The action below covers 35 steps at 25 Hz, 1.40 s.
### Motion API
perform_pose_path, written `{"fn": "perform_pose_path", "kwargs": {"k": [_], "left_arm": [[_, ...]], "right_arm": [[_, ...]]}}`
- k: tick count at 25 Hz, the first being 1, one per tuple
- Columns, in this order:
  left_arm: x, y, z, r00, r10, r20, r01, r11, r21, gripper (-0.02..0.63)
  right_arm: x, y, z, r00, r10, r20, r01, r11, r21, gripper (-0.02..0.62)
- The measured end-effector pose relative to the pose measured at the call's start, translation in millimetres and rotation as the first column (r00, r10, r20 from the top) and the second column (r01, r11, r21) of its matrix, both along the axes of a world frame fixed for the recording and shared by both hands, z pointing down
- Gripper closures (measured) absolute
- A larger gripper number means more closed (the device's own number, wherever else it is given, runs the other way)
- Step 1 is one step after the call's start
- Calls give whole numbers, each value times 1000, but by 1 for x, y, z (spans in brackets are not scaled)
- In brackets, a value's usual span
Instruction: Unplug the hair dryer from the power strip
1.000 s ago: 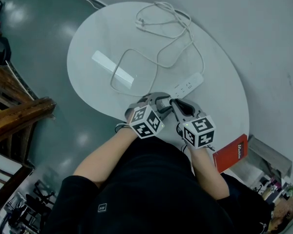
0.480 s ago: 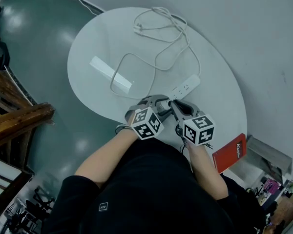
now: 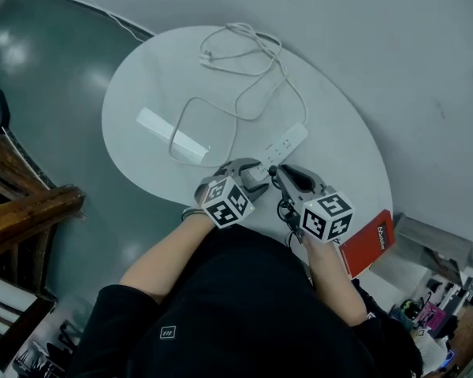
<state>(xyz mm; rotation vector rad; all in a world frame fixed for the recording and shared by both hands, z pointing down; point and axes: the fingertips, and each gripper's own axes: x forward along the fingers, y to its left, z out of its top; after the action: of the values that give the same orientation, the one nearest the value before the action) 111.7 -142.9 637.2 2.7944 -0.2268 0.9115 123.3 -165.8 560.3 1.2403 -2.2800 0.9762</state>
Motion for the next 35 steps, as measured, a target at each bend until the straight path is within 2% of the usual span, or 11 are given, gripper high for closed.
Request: {"fn": "perform_pose_path", "kwargs": {"k": [3,8,18,25,30,35], "left_arm": [[2,7,-1,1000,15,-13,-16,1000,-23,333],[-4,7,-18,999,11,-40,-11,1000,1,333],[-44,-3,-50,991,-108,-84,110,994,18,343],[-80,-1,-62,987,-140,-77,146,986,83,364],[-101,-2,-72,983,-155,-96,163,983,82,374],[-109,-10,-93,979,-149,-141,162,983,89,386]], "right_arm": [[19,-1,-2,996,85,33,-85,996,4,532],[45,-6,11,981,188,56,-187,982,-17,532],[52,-13,34,968,246,39,-244,969,-47,531],[57,-4,45,962,273,-1,-273,961,-48,531],[68,-8,41,925,377,46,-376,926,-16,531],[78,-8,20,899,434,67,-437,899,35,531]]}}
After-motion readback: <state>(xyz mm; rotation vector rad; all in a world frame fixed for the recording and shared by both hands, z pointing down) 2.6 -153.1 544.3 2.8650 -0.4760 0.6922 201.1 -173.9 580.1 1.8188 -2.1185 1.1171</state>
